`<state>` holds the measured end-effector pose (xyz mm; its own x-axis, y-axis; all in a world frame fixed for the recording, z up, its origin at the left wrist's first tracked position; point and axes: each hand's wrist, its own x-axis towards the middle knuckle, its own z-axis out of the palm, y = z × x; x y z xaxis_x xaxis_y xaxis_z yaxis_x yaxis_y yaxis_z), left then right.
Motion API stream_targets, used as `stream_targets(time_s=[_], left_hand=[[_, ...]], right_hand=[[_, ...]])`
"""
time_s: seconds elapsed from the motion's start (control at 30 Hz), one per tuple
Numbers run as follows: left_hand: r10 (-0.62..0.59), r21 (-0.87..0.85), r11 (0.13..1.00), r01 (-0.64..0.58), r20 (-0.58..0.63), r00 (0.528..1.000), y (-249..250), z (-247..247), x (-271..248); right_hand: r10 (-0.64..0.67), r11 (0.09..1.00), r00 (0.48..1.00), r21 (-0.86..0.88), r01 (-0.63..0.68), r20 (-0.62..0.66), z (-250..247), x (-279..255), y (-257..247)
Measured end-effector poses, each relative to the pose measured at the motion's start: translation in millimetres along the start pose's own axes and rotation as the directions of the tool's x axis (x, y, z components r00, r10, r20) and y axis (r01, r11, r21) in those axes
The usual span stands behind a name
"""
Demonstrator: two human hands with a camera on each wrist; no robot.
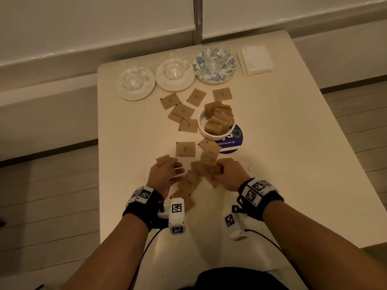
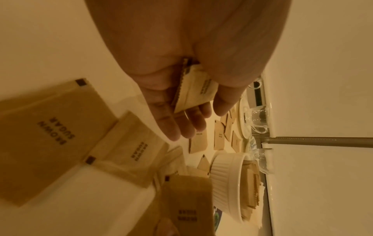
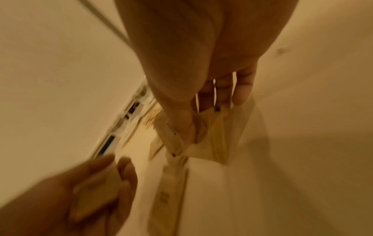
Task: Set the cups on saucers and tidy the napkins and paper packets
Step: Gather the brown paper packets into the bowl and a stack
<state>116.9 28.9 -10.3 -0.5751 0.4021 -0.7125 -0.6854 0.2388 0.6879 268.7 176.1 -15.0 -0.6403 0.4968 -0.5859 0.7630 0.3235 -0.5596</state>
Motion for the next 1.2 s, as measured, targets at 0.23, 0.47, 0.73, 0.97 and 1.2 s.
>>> stream_targets(time_s=[0.23, 0.47, 0.73, 0.97, 1.2], left_hand=[[-0.02, -0.021, 1.0, 0.021, 0.049, 0.999, 2, 18, -4], [0.059, 0.197, 0.974, -0.115, 0.266, 0.962, 2, 33, -12], [-0.121, 0.285, 0.958, 0.042, 0.266, 0.956, 4, 44, -23], [-0.161, 0.291, 0.957, 0.003, 0.522, 0.837, 6, 43, -32], [-0.104, 0.202, 0.979, 0.009, 0.464, 0.88, 2, 47, -32]], right_hand=[[-0.053, 0.874, 0.996, 0.479, 0.078, -0.065, -19, -15, 20], [-0.211, 0.937, 0.978, 0.285, 0.201, 0.004, -28, -18, 7], [-0.274, 0.896, 0.959, 0.344, 0.282, -0.071, -35, -26, -6], [-0.304, 0.917, 0.945, 0.232, 0.325, -0.122, -46, -26, -6], [-0.169, 0.892, 0.974, 0.398, 0.216, -0.15, -48, -25, 4]])
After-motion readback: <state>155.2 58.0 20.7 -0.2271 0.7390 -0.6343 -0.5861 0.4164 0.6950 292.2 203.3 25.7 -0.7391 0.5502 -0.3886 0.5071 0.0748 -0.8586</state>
